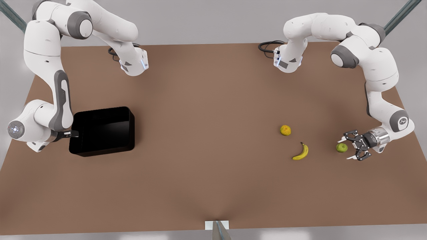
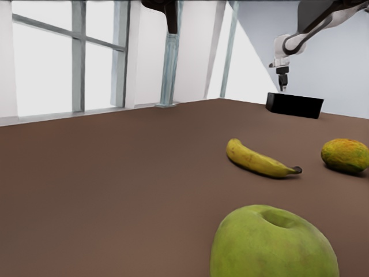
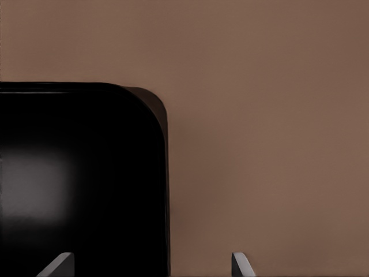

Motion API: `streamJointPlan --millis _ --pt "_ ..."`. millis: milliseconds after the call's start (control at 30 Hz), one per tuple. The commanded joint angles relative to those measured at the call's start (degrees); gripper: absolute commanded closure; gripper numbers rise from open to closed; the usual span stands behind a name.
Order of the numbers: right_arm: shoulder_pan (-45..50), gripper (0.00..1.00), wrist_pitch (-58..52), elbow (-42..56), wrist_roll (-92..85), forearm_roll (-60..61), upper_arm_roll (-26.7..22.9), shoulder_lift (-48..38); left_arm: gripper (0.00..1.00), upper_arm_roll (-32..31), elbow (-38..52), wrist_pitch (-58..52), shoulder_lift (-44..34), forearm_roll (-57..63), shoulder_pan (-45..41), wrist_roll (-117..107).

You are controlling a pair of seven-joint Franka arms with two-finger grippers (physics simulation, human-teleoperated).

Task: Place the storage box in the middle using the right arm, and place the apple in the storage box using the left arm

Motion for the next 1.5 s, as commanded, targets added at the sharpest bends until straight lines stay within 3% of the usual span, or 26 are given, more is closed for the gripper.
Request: streamJointPlan --millis 0,133,200,367,400,467,733,1033,1300,1467 --pt "0.0 0.0 0.0 0.1 -0.1 0.0 0.0 0.4 0.0 0.0 0.1 -0.1 0.0 0.6 0.0 0.1" --pt "1.0 0.0 0.3 -0.8 -0.2 -0.1 -0.1 1.3 0.0 0.5 1.8 0.7 0.1 5.8 0.0 1.0" --pt "0.5 0.0 12.0 -9.8 -3.0 -0.1 -0.1 -1.9 0.0 0.4 1.4 1.9 -1.6 10.8 0.0 2.3" --pt "0.5 0.0 11.9 -9.5 -4.6 -0.1 -0.6 -1.3 0.0 -2.7 -0.4 6.6 -2.3 18.0 -0.5 3.4" --pt "0.5 0.17 10.9 -9.4 -4.7 -0.1 -0.6 -1.3 0.0 -3.3 -0.4 7.0 -2.2 19.7 -0.6 3.5" --pt "0.6 0.42 10.5 -9.5 -4.7 -0.1 -0.7 -0.7 0.0 -3.3 -0.4 8.1 -1.1 19.5 -0.5 3.5" --pt "0.6 0.78 9.7 -9.1 -7.3 -0.1 -1.3 -0.1 0.0 -1.9 -0.3 12.9 -0.8 19.6 -0.2 4.6" --pt "1.0 0.79 9.0 -7.9 -9.2 -0.1 -1.4 0.2 0.0 -1.8 -0.4 17.5 1.0 19.0 1.5 4.6" --pt "3.1 0.79 4.2 -3.2 -9.2 0.1 -0.5 0.1 0.0 -2.6 -1.3 15.1 1.8 13.8 4.8 6.0" --pt "8.2 0.79 0.6 2.9 -9.0 0.2 4.6 0.1 0.0 -2.7 -1.2 15.9 3.0 10.4 5.6 8.1"
